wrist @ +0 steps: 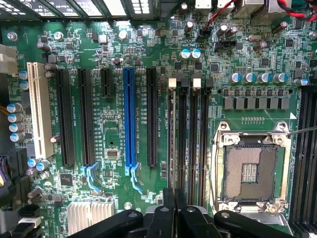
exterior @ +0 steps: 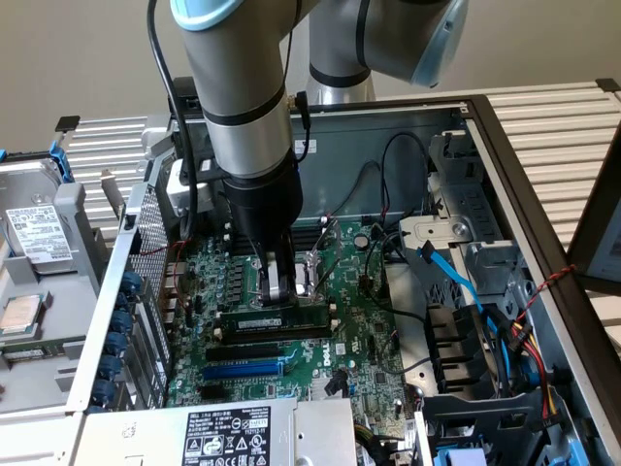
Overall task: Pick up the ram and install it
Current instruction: 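Insert the ram into the slot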
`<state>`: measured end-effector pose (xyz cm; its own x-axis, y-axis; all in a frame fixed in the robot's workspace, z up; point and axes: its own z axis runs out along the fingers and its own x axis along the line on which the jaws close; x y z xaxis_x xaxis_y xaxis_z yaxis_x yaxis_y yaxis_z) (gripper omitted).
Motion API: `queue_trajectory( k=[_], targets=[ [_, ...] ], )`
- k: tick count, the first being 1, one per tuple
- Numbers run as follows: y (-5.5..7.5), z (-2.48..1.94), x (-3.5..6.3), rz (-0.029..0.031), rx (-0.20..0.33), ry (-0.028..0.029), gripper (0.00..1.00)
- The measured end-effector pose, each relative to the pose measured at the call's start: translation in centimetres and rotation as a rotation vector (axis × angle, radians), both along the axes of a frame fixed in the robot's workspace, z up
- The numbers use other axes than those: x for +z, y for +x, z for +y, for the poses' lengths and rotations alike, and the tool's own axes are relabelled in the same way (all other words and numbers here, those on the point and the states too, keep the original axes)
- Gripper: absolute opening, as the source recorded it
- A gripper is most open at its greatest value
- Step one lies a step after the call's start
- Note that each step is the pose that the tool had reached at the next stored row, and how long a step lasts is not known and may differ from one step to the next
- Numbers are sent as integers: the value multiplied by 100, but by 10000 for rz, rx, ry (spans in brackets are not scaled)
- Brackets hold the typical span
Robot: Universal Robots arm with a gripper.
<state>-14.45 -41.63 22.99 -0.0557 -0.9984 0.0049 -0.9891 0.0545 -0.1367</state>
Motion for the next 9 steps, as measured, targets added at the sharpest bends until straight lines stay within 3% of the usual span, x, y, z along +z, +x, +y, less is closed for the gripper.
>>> queue_trajectory(
  k=[9],
  targets=[
    [0,0,0,-8,0,0,12]
  ],
)
